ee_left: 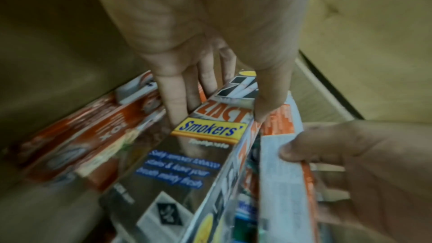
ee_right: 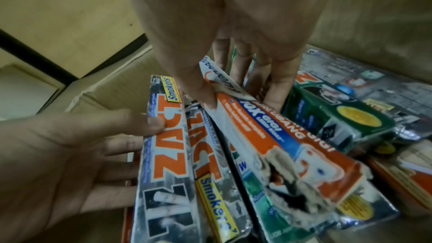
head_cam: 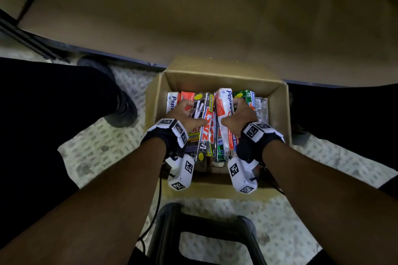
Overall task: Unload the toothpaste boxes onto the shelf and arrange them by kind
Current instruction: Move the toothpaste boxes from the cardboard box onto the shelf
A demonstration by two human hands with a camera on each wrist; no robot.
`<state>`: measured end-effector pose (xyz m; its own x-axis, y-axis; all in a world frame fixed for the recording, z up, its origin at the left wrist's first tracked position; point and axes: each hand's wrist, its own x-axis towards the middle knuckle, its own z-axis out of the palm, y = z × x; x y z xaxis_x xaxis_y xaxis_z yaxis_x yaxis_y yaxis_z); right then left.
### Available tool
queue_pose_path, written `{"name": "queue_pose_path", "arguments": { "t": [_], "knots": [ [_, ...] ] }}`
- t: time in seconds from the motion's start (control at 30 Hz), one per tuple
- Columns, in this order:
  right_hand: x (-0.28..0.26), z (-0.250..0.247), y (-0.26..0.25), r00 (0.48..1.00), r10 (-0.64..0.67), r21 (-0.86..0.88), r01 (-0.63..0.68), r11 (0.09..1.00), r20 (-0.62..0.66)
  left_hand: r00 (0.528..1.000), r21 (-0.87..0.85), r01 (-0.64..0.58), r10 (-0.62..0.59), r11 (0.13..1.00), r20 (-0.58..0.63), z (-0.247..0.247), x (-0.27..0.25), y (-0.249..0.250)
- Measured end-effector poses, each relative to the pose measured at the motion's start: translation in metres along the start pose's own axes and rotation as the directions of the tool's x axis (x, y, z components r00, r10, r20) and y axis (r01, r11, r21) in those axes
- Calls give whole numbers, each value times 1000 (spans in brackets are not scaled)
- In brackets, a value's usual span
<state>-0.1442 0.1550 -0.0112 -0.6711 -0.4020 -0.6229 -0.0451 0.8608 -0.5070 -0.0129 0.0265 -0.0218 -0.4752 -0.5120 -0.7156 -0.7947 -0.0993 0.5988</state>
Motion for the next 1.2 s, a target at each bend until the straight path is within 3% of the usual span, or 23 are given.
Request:
{"name": "queue_pose_path", "arguments": {
  "t": [0.17,0.67,0.9,1.2],
  "knots": [
    [-21,-7,-4,999,-24,79,25,997,-23,997,-57,-58,55,997,-59,-1,-18,11],
    [-110,-72,-38,968,-202,135,222,966,-149,957,68,-257,264,964,-122,-29,-99,62],
    [-147,-101,-60,925,-275,155,321,934,-261,886,32,-416,413,909,-212,-47,-147,102],
    [-221,-160,-92,811,-390,120,482,868,-435,751,48,-598,580,800,-314,-75,-232,162]
  ]
}}
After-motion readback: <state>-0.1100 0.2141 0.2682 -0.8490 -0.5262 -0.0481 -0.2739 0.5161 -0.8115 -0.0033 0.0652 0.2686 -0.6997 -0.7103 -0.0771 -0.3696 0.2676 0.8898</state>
